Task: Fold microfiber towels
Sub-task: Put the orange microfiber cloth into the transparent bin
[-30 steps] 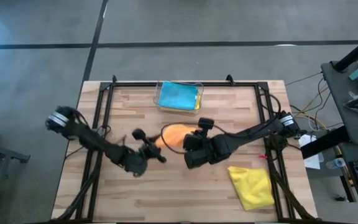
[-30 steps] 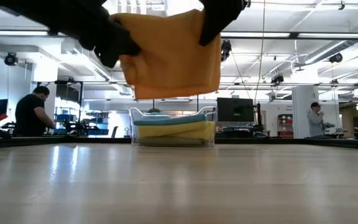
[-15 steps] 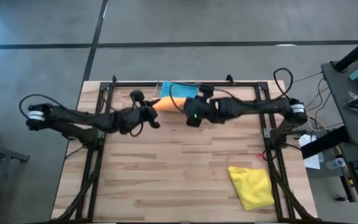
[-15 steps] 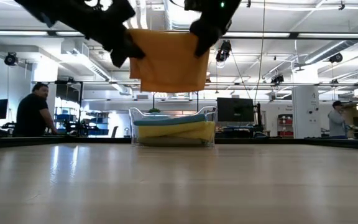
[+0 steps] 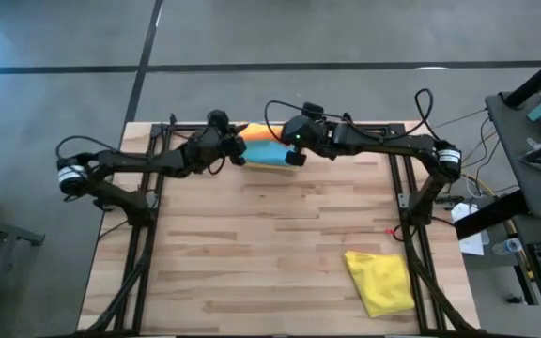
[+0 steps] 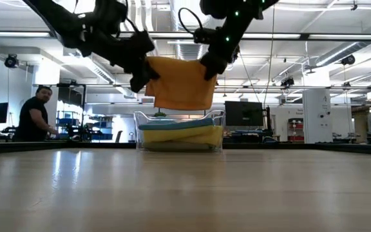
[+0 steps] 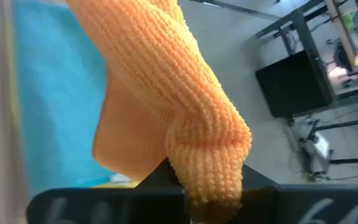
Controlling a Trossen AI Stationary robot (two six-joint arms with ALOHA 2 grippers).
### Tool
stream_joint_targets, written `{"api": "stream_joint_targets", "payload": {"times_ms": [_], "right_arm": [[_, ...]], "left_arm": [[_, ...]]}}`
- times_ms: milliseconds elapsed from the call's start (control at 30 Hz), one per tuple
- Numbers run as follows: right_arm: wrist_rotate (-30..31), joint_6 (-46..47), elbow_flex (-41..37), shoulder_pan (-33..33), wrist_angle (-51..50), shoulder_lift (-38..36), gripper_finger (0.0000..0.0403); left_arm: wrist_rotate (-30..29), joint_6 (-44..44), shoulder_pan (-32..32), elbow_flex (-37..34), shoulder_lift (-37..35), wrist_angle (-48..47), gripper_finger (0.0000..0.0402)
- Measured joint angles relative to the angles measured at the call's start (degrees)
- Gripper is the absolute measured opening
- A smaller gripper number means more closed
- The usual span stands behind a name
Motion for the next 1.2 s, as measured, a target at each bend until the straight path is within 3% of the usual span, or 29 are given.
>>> {"api": "stream_joint_targets", "payload": {"times_ms": [300,533,833,1200], "right_arm": [[-3.4,-9.1,-4.4,-6.6,10.5,0.0,0.0008],[-8.5,-12.6,-8.1,-8.6,15.0,0.0,0.0008],[-9.4,-16.7,-13.3,-9.1,21.4,0.3,0.0008],[-7.8,-20.9,-10.7,-10.4,22.7,-0.2,0.0008]], "left_arm": [[2.9,12.1,5.3,5.9,8.5,0.6,0.0],[3.9,19.3,7.0,6.8,11.0,1.3,0.0],[5.7,20.9,8.5,6.3,11.2,2.2,0.0],[6.9,22.4,9.5,9.9,11.4,3.2,0.0]]}}
